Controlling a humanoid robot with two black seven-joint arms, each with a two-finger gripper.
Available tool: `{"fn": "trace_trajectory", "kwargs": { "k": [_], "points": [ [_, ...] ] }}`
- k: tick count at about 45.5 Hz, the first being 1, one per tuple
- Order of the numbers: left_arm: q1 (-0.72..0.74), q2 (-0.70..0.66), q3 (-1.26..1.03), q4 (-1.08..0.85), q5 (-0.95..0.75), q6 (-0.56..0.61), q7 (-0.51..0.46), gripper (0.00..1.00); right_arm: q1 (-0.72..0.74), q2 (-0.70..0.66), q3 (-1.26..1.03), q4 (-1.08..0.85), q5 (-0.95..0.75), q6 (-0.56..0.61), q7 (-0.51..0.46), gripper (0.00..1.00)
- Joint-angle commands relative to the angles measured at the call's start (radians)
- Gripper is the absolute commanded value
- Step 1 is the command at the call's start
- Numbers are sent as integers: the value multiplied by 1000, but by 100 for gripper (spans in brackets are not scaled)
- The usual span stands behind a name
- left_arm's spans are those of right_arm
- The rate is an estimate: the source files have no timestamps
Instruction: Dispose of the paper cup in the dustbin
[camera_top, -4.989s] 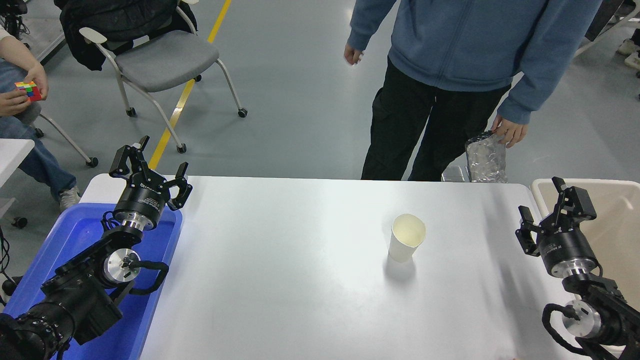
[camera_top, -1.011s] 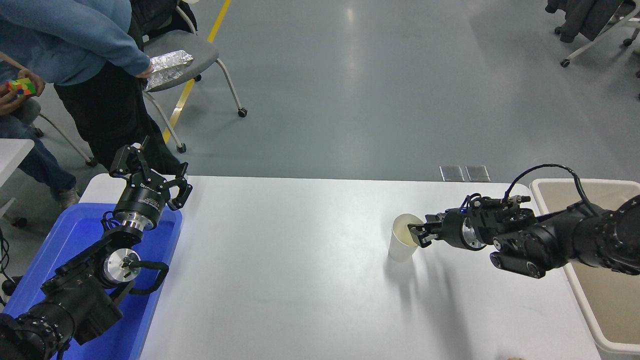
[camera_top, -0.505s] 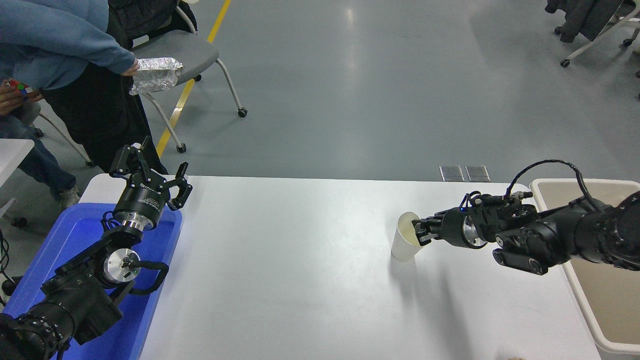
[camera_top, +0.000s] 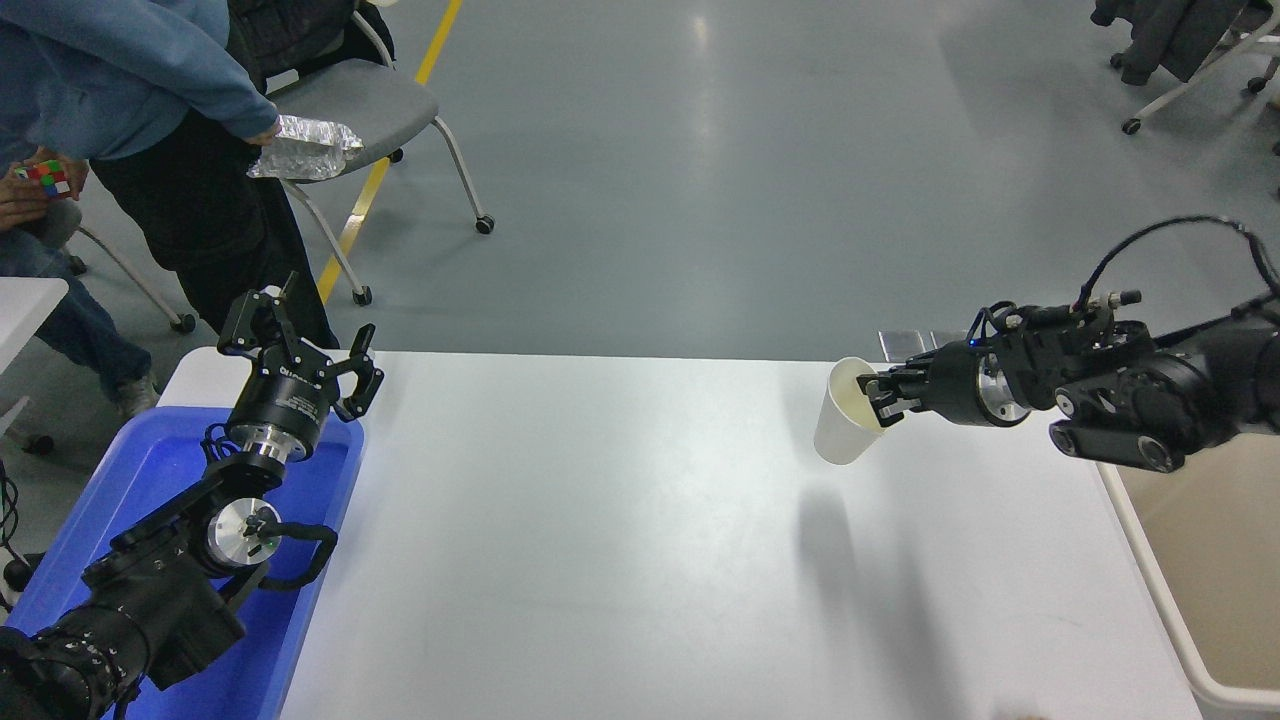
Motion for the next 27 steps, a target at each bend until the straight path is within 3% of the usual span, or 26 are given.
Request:
{"fn": "trace_trajectory", "kwargs": {
  "k": [1, 10, 27],
  "points": [
    [0, 0, 0, 0, 0, 0, 0, 100, 238, -66, -95, 193, 3, 9, 6, 0],
    [0, 0, 0, 0, 0, 0, 0, 100, 341, -68, -144, 255, 3, 11, 6, 0],
    [0, 0, 0, 0, 0, 0, 0, 100, 326, -134, -224, 234, 2, -1, 6, 0]
  ]
}}
